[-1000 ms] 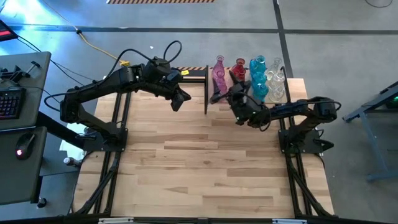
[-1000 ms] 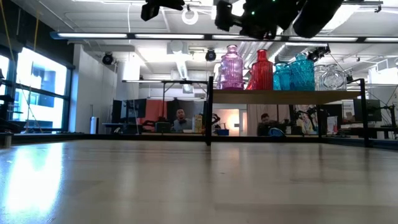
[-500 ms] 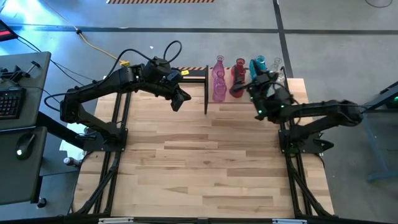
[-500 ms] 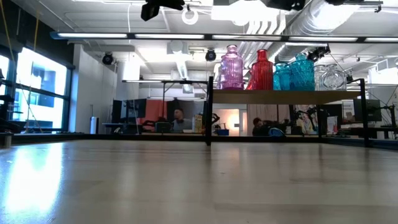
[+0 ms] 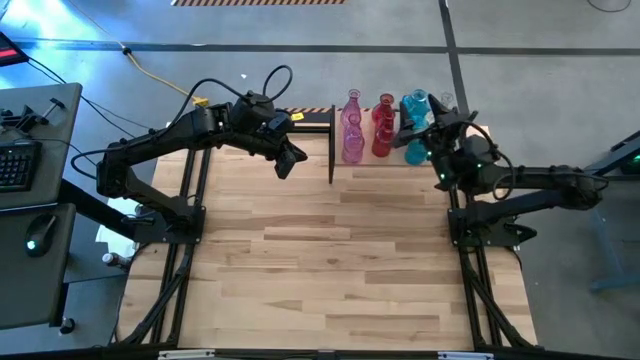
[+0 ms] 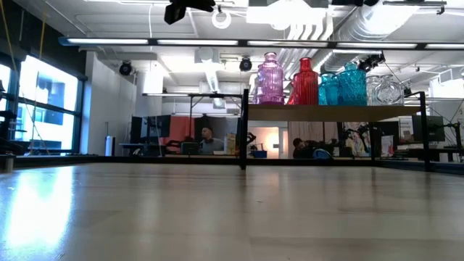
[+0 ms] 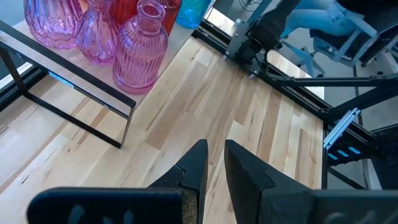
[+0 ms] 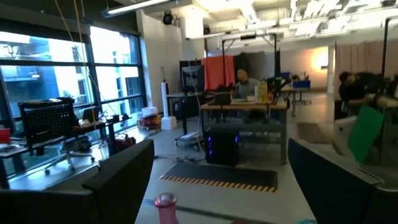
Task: Sort vases onto shelf
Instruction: Adjust the vases on the shelf
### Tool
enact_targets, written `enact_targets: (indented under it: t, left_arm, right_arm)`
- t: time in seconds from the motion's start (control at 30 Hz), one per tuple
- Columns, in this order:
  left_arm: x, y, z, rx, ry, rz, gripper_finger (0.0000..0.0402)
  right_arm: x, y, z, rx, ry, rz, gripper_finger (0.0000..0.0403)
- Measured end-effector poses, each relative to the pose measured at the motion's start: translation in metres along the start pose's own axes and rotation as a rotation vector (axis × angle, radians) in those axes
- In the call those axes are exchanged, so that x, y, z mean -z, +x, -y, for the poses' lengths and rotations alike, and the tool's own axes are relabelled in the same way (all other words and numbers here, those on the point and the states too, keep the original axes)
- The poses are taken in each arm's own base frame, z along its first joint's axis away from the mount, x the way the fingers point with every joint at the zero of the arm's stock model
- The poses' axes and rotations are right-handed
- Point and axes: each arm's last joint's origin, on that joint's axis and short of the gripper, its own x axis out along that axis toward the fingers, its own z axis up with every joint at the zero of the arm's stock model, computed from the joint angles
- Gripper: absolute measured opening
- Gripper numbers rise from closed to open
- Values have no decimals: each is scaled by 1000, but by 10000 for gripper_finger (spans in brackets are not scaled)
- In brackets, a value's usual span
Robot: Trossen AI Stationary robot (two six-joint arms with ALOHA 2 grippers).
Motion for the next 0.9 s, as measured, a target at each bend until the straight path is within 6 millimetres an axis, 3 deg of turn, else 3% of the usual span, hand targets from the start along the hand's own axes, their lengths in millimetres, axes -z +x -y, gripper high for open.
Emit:
enact_targets:
  t: [0.37,0.57,0.9]
  left_arm:
    - [0,0,0,0,0,0,45]
    - [0,0,0,1,1,2,45]
    - [-1,0,0,2,1,6,45]
  right_arm:
    - [6,-5,16,-165,104,-102,353]
    - [15,-6,19,-333,91,-207,353]
    - [29,-10,19,-471,194,-386,353]
